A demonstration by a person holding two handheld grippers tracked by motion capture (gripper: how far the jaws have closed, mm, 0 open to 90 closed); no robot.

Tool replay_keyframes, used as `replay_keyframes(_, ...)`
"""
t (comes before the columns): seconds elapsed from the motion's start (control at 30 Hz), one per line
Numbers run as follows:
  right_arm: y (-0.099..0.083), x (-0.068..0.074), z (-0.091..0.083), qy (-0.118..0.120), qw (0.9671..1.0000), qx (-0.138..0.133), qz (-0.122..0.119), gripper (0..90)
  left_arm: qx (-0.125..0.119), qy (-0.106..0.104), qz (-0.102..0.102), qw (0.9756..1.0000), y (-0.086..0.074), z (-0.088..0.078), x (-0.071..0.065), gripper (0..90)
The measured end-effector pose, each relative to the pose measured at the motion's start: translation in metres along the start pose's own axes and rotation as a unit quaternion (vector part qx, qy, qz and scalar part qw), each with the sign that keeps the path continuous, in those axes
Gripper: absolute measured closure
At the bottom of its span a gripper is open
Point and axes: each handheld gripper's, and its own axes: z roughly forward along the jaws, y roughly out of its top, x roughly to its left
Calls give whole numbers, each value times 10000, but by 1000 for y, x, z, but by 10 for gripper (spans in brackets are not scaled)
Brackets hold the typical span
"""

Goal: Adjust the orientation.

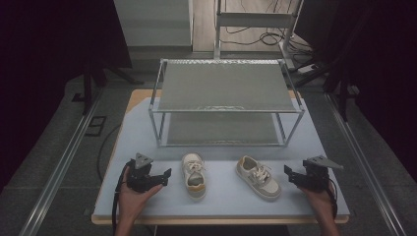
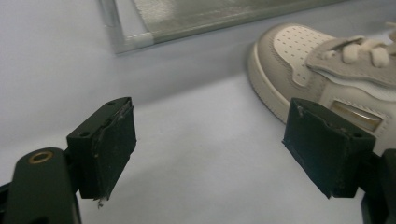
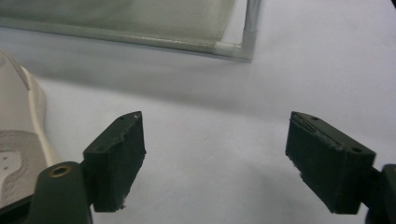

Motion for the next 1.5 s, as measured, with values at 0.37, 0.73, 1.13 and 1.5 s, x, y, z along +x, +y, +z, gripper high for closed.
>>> replay_keyframes(0.37,22,20,-51,802,9939,-736,-203,470,-244,97,239,9994,-2,-18,-9,229)
replay_keyframes(0.73,31,76,-52,1922,9755,-564,-910,772,-145,-74,346,9993,-6,-27,-22,248)
replay_keyframes(1.13,28,119,-26,2362,9644,-248,-1161,857,-157,-50,221,9996,-7,-30,-17,251)
replay_keyframes(1.5,22,168,0,2598,9527,102,-1575,866,-6,-109,224,9997,-8,-27,-18,251)
